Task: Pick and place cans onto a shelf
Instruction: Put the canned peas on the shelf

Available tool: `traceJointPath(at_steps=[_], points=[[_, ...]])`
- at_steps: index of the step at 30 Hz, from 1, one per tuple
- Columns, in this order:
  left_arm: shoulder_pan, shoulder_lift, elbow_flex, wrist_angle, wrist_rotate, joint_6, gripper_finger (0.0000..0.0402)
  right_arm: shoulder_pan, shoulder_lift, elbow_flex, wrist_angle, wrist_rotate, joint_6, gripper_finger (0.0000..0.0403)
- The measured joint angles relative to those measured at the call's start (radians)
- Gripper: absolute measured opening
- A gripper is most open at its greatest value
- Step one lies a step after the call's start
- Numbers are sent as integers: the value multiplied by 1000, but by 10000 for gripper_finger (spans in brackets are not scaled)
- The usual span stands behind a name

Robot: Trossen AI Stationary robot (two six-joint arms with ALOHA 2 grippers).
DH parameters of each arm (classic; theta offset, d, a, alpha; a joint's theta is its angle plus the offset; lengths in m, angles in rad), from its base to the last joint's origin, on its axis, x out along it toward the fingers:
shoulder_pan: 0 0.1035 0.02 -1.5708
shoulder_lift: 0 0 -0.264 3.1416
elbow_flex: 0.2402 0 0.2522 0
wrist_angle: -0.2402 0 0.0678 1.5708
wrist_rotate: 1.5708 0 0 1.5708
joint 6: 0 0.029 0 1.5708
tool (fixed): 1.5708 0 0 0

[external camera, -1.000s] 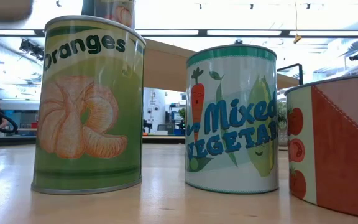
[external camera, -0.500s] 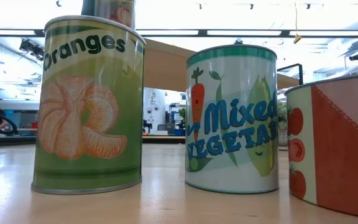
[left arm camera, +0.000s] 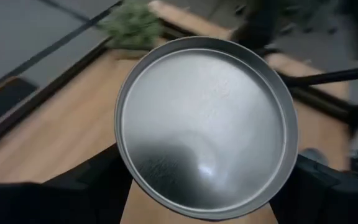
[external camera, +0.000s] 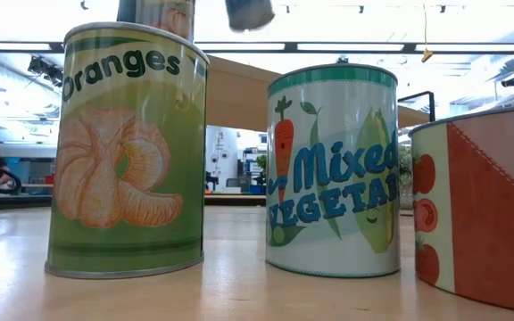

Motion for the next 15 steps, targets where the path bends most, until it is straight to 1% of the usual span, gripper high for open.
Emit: traceJointPath(at_steps=[3, 6, 11, 15], points=[[91, 24, -2, -72, 71, 20, 306, 0, 0, 0, 15, 0, -11, 10], [147, 53, -2, -100, 140, 64, 306, 0, 0, 0, 17, 0, -22, 10], [176, 106, -2, -122, 248, 114, 306, -9, 0, 0, 26, -1, -28, 10], [178, 137, -2, -145, 304, 123, 306, -20, 0, 0, 29, -4, -28, 10]])
